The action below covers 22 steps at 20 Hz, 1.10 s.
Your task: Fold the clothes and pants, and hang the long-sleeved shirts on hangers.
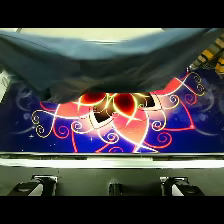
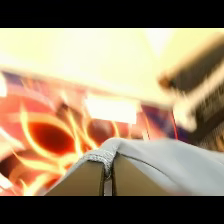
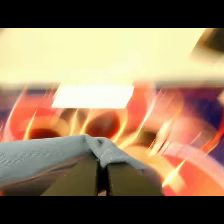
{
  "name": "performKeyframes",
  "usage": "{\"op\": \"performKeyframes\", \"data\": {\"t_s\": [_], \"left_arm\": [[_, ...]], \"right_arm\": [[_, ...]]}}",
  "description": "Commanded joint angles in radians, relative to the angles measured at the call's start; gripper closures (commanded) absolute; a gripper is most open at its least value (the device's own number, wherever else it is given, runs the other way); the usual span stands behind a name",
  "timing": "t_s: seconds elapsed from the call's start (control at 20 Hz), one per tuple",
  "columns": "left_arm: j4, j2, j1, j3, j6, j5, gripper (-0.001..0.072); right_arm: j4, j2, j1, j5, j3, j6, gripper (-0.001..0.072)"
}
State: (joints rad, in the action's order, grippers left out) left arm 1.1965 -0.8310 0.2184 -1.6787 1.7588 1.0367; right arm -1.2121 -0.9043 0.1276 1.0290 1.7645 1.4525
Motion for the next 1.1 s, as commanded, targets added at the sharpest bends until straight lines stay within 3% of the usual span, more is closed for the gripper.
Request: {"op": "performKeyframes", "data": {"t_s": [0.0,0.25,0.45,0.65,0.75,0.9,1.05], "left_arm": [[0.228,0.134,0.013,-0.047,0.132,0.024,0.0691],[0.34,0.185,0.013,-0.047,0.157,0.08,0.0691],[0.336,0.101,0.012,-0.046,0.097,0.132,0.0691],[0.314,-0.112,-0.021,-0.016,-0.03,0.149,0.0692],[0.315,-0.259,-0.032,0.014,-0.05,0.149,0.0691],[0.314,-0.51,-0.04,0.024,-0.05,0.129,0.069],[0.311,-0.731,-0.058,0.023,-0.058,0.001,0.069]], "right_arm": [[-0.202,0.157,-0.003,0.003,0.08,0.136,0.0685],[-0.212,0.192,-0.003,0.055,0.08,0.246,0.0685],[-0.213,0.069,-0.003,0.158,0.08,0.311,0.0685],[-0.203,-0.191,-0.003,0.283,0.069,0.34,0.0684],[-0.208,-0.352,-0.003,0.292,0.066,0.31,0.0684],[-0.205,-0.594,-0.006,0.241,0.067,0.31,0.0684],[-0.18,-0.785,-0.014,0.131,0.067,0.309,0.0684]]}}
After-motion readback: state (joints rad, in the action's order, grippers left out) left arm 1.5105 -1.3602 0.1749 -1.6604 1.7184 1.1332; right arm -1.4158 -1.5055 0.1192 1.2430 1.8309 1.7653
